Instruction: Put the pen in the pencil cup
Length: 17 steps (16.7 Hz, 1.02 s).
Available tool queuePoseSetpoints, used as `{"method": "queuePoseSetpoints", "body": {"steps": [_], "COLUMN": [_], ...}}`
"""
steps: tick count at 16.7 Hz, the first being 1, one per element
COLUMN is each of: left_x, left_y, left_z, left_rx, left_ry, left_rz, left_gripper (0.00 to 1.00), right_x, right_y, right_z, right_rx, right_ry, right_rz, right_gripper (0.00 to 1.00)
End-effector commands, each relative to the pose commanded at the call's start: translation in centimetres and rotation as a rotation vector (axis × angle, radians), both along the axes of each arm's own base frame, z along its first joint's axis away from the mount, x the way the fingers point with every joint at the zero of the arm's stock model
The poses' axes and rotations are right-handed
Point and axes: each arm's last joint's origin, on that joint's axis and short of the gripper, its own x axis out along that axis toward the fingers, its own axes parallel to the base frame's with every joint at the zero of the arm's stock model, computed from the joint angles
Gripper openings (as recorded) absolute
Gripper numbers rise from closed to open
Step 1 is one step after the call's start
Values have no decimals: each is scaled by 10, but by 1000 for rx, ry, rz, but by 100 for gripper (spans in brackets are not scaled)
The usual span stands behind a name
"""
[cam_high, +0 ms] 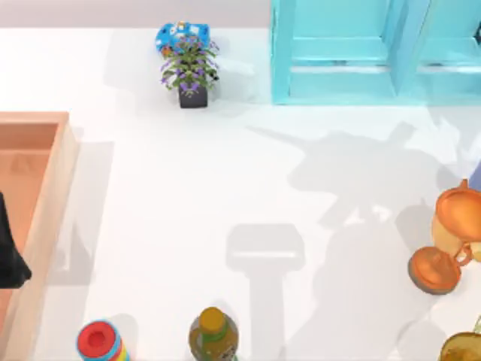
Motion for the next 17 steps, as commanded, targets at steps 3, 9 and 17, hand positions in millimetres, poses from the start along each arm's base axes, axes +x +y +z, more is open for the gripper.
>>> {"method": "queuePoseSetpoints", "body": {"steps": [3, 9, 17], "left_x": [0, 0, 0], "left_y": [0, 0, 0], "left_z": [0, 0, 0], "left_rx": [0, 0, 0], "left_ry": [0, 0, 0], "left_rz": [0, 0, 0], "left_gripper": [100, 100, 100], "right_x": [-35, -68, -55], "right_y": [-49, -67, -76], "right_z": [-8, -19, -20], "right_rx": [51, 84, 39], "right_ry": [-153, -280, -256], "right_rz": [27, 116, 24], "right_gripper": [0, 0, 0]}}
